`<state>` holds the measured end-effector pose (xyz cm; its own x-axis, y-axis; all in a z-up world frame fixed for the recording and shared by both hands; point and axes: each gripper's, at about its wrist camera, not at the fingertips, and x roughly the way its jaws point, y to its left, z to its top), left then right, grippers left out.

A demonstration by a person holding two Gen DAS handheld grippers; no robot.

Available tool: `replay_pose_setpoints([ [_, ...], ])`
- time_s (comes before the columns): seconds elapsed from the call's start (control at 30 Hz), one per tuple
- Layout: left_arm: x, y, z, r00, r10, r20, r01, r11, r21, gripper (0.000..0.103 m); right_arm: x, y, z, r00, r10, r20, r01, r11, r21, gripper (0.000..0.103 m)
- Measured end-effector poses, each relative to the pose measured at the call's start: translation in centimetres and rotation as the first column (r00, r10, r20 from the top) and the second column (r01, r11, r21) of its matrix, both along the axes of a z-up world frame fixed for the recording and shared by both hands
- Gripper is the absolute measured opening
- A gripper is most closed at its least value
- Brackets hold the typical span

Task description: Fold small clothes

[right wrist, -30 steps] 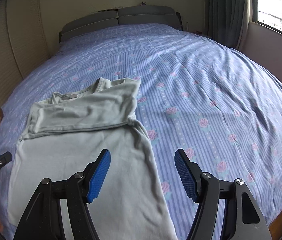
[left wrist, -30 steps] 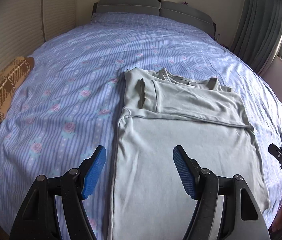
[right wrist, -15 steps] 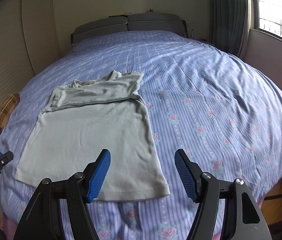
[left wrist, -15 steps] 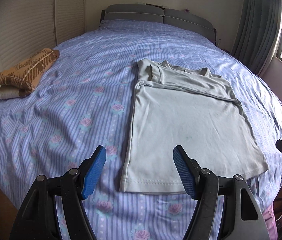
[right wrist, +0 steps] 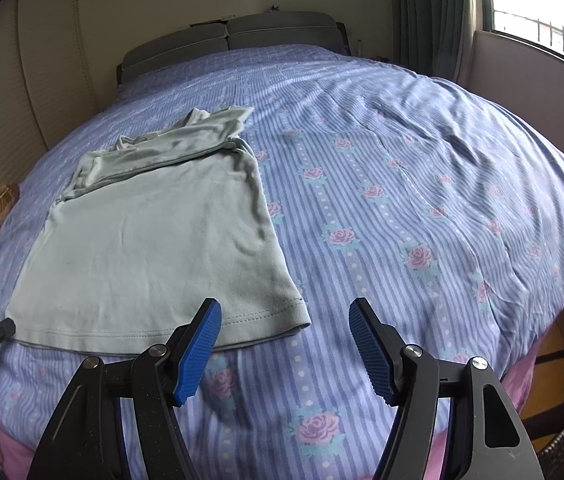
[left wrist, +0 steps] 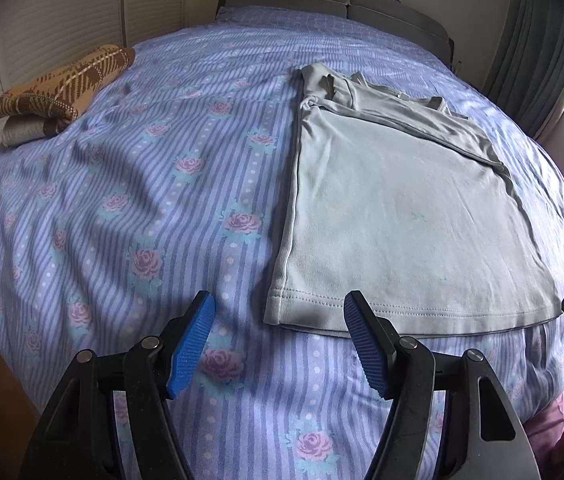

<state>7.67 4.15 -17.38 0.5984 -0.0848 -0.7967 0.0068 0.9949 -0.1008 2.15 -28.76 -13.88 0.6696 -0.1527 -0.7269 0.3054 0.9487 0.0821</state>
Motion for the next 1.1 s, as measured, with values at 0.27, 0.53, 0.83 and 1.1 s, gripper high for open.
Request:
replay_pose_setpoints([
  [0.27,0.3,0.3,-1.0,1.0,0.004,-0.028,-0.005,1.0,-0.026,0.059,0.6,-1.8,-1.7,0.998,-0.04,-0.05,0.044,0.995,0.085,0.066],
  [0.53,0.4,0.0,-1.3,0.999,-0.014,-0.037,0.012,0.998,-0.054,0.046,1.5,-1.5,-2.3,0.999,-0.001,-0.049,0.006,0.994,0.108,0.055],
  [0.83,0.4,0.2,-1.5,0.999,-0.006,-0.04,0.003,0.998,-0.068,0.035,2.1,-2.4,-3.0,0.999,0.007,-0.038,0.001,0.982,0.187,0.044],
  [1.1,0.0,-0.3,-1.2,0.999,-0.03,-0.036,0.027,0.996,-0.081,0.011,1.9,-3.1,-3.1,0.999,0.005,-0.033,0.004,0.967,0.256,0.011],
])
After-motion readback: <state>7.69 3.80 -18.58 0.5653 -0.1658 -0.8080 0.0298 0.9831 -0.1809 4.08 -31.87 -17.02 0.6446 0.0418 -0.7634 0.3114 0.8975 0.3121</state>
